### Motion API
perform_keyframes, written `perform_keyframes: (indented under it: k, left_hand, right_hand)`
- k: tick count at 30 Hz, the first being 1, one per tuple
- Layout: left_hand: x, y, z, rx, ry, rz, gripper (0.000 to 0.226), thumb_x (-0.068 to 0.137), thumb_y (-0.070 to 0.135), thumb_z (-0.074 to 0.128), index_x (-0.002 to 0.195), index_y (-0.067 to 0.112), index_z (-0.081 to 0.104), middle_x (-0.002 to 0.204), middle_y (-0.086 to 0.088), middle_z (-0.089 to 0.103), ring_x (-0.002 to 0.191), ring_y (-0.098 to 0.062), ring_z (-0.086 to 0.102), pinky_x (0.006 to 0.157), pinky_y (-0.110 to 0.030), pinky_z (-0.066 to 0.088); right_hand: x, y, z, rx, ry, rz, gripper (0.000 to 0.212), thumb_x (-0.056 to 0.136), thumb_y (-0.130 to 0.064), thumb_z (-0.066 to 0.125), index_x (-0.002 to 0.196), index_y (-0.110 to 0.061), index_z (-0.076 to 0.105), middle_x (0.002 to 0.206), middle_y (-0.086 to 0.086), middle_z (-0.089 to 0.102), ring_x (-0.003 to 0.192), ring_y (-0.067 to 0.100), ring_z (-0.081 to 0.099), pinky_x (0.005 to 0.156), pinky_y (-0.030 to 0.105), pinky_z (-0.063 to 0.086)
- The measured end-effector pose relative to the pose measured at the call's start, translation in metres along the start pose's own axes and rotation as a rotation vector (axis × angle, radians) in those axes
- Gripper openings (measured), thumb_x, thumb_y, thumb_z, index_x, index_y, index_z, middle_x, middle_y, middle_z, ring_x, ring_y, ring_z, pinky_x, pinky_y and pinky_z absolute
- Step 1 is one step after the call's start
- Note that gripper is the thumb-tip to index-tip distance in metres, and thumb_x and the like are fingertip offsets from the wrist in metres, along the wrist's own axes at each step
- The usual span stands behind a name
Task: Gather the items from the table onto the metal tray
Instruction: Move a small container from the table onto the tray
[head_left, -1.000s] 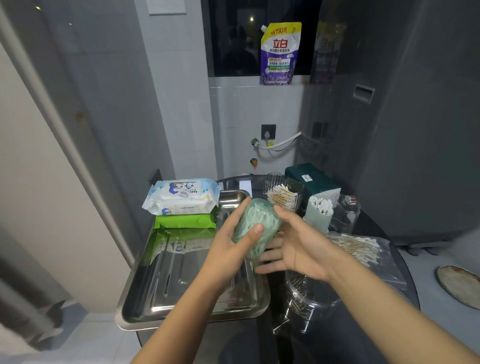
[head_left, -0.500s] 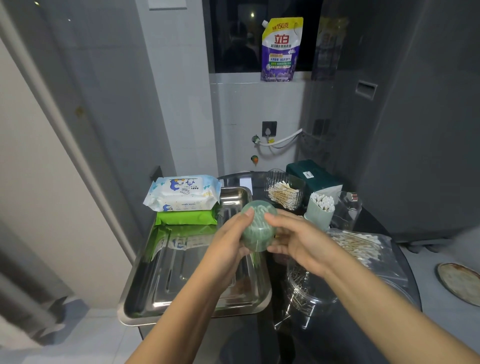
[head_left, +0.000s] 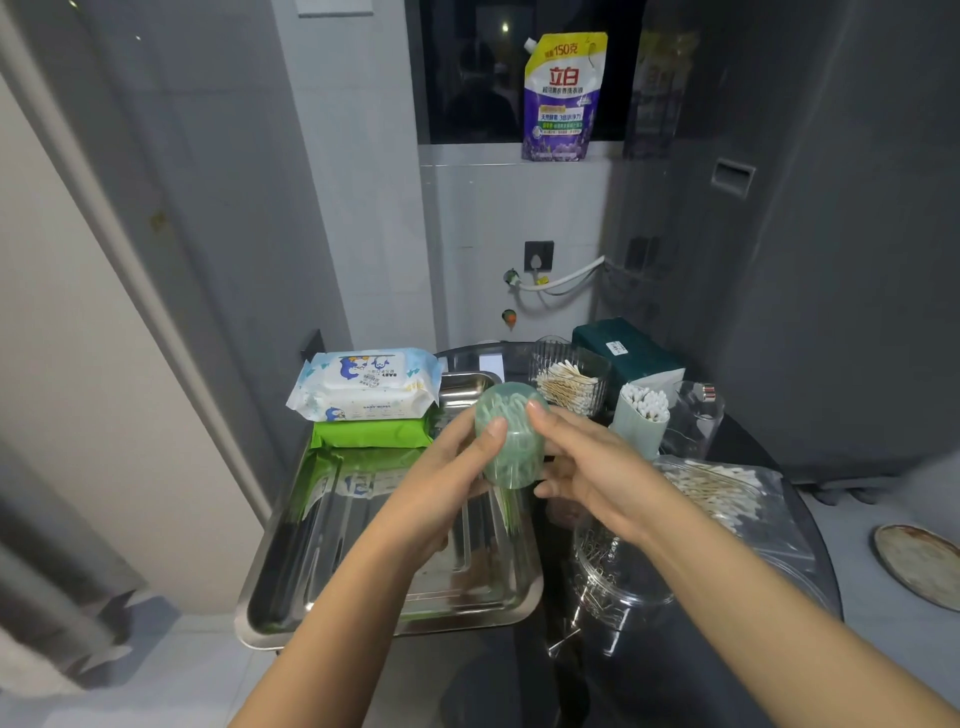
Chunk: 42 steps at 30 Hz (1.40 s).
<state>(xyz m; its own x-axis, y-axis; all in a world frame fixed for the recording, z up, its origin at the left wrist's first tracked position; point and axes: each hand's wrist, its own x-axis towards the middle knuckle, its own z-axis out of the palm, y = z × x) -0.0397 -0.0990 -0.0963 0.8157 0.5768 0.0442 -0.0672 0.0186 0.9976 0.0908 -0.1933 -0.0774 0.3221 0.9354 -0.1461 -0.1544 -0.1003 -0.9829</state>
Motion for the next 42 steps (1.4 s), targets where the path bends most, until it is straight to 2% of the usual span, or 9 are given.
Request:
perform_keyframes:
  k: [5, 12, 17, 21, 29, 33, 37, 40, 42]
  left_hand:
    - [0.000, 0.000, -0.011, 0.137, 0.065, 0.068, 0.076, 0.071, 0.049, 0.070, 0.140, 0.034, 0.042, 0.134, 0.008, 0.059, 0.124, -0.009, 0.055, 0.106, -0.038, 0.044]
    - [-0.007, 0.002, -0.021, 0.169, 0.003, 0.075, 0.070, 0.078, 0.025, 0.068, 0.140, 0.038, 0.039, 0.133, 0.010, 0.056, 0.119, -0.009, 0.058, 0.101, -0.036, 0.049]
    - [-0.013, -0.003, -0.041, 0.203, 0.029, 0.042, 0.059, 0.079, 0.023, 0.073, 0.131, 0.041, 0.049, 0.119, 0.018, 0.063, 0.115, -0.008, 0.060, 0.097, -0.035, 0.051]
    - [-0.016, -0.005, -0.051, 0.246, 0.043, 0.037, 0.057, 0.080, 0.014, 0.073, 0.124, 0.041, 0.051, 0.121, 0.022, 0.060, 0.113, 0.008, 0.056, 0.089, -0.014, 0.048]
    - [-0.021, -0.018, -0.061, 0.203, 0.090, 0.015, 0.058, 0.072, 0.022, 0.075, 0.122, 0.041, 0.053, 0.122, 0.005, 0.065, 0.113, -0.011, 0.062, 0.093, -0.033, 0.052]
    - [-0.024, -0.018, -0.076, 0.247, 0.106, 0.016, 0.059, 0.077, 0.018, 0.076, 0.126, 0.042, 0.052, 0.126, 0.015, 0.061, 0.117, -0.001, 0.057, 0.092, -0.019, 0.049]
    - [-0.023, -0.020, -0.092, 0.305, 0.220, -0.017, 0.063, 0.074, 0.022, 0.078, 0.131, 0.032, 0.052, 0.127, 0.010, 0.060, 0.110, -0.003, 0.060, 0.086, -0.015, 0.050]
    - [-0.018, -0.031, -0.107, 0.383, 0.372, -0.077, 0.064, 0.073, 0.030, 0.079, 0.131, 0.035, 0.050, 0.128, 0.007, 0.058, 0.114, -0.014, 0.059, 0.097, -0.031, 0.049]
    - [-0.015, -0.037, -0.117, 0.452, 0.466, -0.116, 0.067, 0.073, 0.036, 0.078, 0.133, 0.032, 0.048, 0.130, 0.005, 0.058, 0.117, -0.018, 0.057, 0.102, -0.036, 0.046]
  right_hand:
    - [0.005, -0.007, 0.002, -0.132, 0.035, 0.026, 0.044, 0.077, -0.055, 0.060, 0.112, -0.029, 0.067, 0.099, -0.002, 0.073, 0.077, 0.009, 0.066, 0.056, 0.020, 0.046]
    - [0.019, -0.003, 0.017, 0.020, 0.053, 0.100, 0.011, 0.084, -0.023, 0.063, 0.087, -0.015, 0.069, 0.055, -0.010, 0.067, 0.046, 0.000, 0.058, 0.047, 0.018, 0.040]
    - [0.033, 0.003, 0.031, -0.024, -0.029, 0.196, 0.022, 0.084, -0.035, 0.061, 0.098, -0.020, 0.068, 0.079, -0.003, 0.067, 0.064, 0.009, 0.061, 0.056, 0.022, 0.044]
    - [0.043, 0.004, 0.043, -0.062, 0.002, 0.250, 0.027, 0.083, -0.048, 0.060, 0.095, -0.024, 0.067, 0.073, -0.003, 0.062, 0.054, 0.006, 0.054, 0.053, 0.021, 0.039]
    - [0.055, 0.023, 0.057, -0.186, 0.092, 0.203, 0.042, 0.079, -0.053, 0.061, 0.103, -0.020, 0.070, 0.082, 0.002, 0.065, 0.061, 0.012, 0.052, 0.043, 0.022, 0.030]
    - [0.060, 0.024, 0.065, -0.085, -0.032, 0.223, 0.044, 0.082, -0.055, 0.059, 0.109, -0.020, 0.067, 0.096, 0.003, 0.072, 0.081, 0.015, 0.065, 0.069, 0.030, 0.051]
    - [0.065, 0.027, 0.072, 0.068, -0.115, 0.299, 0.044, 0.085, -0.049, 0.058, 0.118, -0.021, 0.061, 0.118, 0.007, 0.064, 0.102, 0.023, 0.065, 0.095, 0.042, 0.051]
    - [0.069, 0.031, 0.079, 0.085, -0.147, 0.334, 0.033, 0.091, -0.042, 0.052, 0.115, -0.020, 0.059, 0.115, 0.009, 0.058, 0.116, 0.027, 0.054, 0.092, 0.038, 0.050]
    - [0.073, 0.035, 0.084, 0.094, -0.171, 0.347, 0.042, 0.093, -0.039, 0.049, 0.128, -0.015, 0.051, 0.132, 0.016, 0.050, 0.129, 0.033, 0.043, 0.093, 0.038, 0.047]
